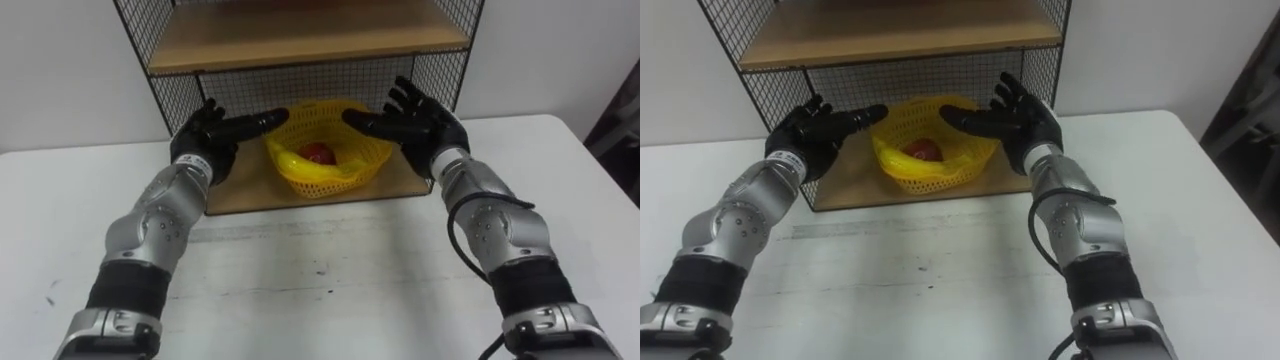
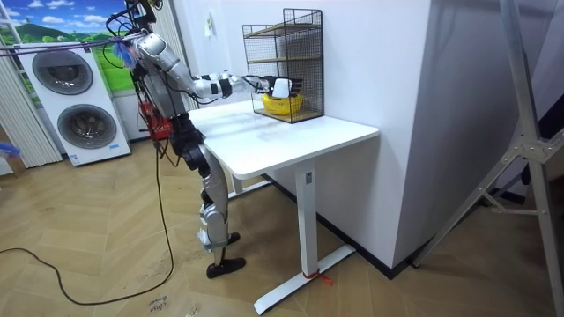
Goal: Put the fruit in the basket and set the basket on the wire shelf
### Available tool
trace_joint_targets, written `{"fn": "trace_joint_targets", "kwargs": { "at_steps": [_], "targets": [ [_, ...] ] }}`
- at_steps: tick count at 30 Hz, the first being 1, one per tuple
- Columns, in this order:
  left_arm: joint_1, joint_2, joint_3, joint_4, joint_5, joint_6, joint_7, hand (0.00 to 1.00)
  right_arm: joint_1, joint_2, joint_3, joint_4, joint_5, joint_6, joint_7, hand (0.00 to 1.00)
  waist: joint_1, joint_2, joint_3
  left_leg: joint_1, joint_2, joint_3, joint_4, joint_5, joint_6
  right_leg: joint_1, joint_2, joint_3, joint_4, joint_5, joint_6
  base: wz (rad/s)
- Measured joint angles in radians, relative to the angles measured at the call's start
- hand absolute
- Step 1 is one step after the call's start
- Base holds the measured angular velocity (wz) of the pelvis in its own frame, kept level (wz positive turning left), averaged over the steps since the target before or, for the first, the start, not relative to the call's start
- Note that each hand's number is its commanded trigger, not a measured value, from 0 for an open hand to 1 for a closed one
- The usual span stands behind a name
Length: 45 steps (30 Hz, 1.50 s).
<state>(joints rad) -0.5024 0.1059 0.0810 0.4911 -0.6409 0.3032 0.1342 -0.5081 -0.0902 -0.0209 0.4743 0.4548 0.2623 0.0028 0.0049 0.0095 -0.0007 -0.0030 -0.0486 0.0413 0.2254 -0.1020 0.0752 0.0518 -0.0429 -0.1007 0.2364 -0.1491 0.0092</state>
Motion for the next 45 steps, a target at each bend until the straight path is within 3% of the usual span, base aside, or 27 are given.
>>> {"fn": "trace_joint_targets", "kwargs": {
  "at_steps": [6, 10, 14, 18, 24, 31, 36, 38, 42, 45],
  "targets": [
    [0.034, -0.001, -0.005, -0.096, 0.026, -0.004, -0.017, 0.0, 0.066, -0.011, 0.0, -0.153, -0.033, -0.009, -0.002, 0.0, 0.001, -0.013, 0.0012, 0.009, 0.002, -0.002, -0.004, 0.003, 0.0, 0.021, 0.001, -0.009, -0.017, 0.009, -0.002, 0.01],
    [0.159, -0.001, -0.009, -0.258, 0.026, -0.004, -0.019, 0.0, 0.155, -0.017, 0.008, -0.228, -0.031, -0.009, -0.006, 0.0, 0.0, -0.019, -0.0021, 0.014, 0.002, 0.0, -0.006, -0.001, -0.006, 0.018, -0.004, -0.008, -0.016, 0.0, 0.008, -0.04],
    [0.245, -0.004, -0.024, -0.326, 0.05, -0.006, -0.02, 0.0, 0.21, -0.039, 0.009, -0.269, -0.029, -0.009, 0.0, 0.0, 0.001, -0.024, -0.0018, 0.015, 0.002, 0.004, -0.012, 0.0, -0.007, 0.014, 0.003, 0.006, -0.017, 0.005, 0.006, -0.05],
    [0.291, -0.007, -0.028, -0.347, 0.067, -0.006, -0.033, 0.0, 0.22, -0.039, 0.009, -0.275, -0.027, -0.009, 0.0, 0.0, 0.001, -0.027, -0.0031, 0.015, 0.003, 0.004, -0.013, 0.0, -0.007, 0.015, 0.007, 0.014, -0.022, 0.007, 0.006, 0.0],
    [0.336, -0.007, -0.028, -0.431, 0.068, -0.007, -0.032, 0.0, 0.325, -0.036, 0.01, -0.375, 0.008, -0.012, 0.004, 0.0, 0.01, -0.039, -0.0072, 0.015, 0.006, 0.004, -0.021, 0.005, -0.008, 0.025, 0.01, 0.01, -0.051, 0.022, 0.005, 0.0],
    [0.391, -0.007, -0.067, -0.508, 0.092, -0.05, -0.03, 0.0, 0.387, -0.037, 0.031, -0.396, 0.015, -0.015, 0.009, 0.0, 0.0, -0.033, -0.0045, 0.023, 0.006, 0.003, -0.021, 0.004, -0.008, 0.033, 0.008, 0.007, -0.053, 0.017, 0.007, 0.0],
    [0.441, -0.007, -0.079, -0.532, 0.084, -0.085, -0.031, 0.0, 0.456, -0.038, 0.039, -0.455, 0.017, -0.051, 0.011, 0.0, -0.003, -0.023, 0.0016, 0.023, 0.006, 0.003, -0.021, 0.004, -0.008, 0.033, 0.009, 0.009, -0.052, 0.018, 0.01, 0.0],
    [0.485, -0.006, -0.085, -0.553, 0.085, -0.114, -0.034, 0.0, 0.486, -0.038, 0.038, -0.473, 0.02, -0.062, 0.01, 0.0, -0.002, -0.024, 0.0017, 0.023, 0.006, 0.003, -0.021, 0.004, -0.008, 0.03, 0.009, 0.009, -0.049, 0.014, 0.007, 0.0],
    [0.542, -0.005, -0.09, -0.609, 0.139, -0.117, -0.044, 0.0, 0.529, -0.039, 0.038, -0.497, 0.012, -0.087, 0.013, 0.0, -0.002, -0.03, -0.0036, 0.012, 0.006, 0.003, -0.021, 0.004, -0.008, 0.019, 0.008, 0.008, -0.048, 0.013, 0.006, 0.0],
    [0.6, 0.008, -0.085, -0.65, 0.17, -0.154, -0.068, 0.0, 0.584, -0.039, 0.037, -0.501, 0.015, -0.12, 0.034, 0.0, -0.001, -0.036, -0.0015, 0.012, 0.006, 0.004, -0.024, 0.005, -0.009, 0.019, 0.011, 0.014, -0.051, 0.017, 0.012, 0.0]
  ]
}}
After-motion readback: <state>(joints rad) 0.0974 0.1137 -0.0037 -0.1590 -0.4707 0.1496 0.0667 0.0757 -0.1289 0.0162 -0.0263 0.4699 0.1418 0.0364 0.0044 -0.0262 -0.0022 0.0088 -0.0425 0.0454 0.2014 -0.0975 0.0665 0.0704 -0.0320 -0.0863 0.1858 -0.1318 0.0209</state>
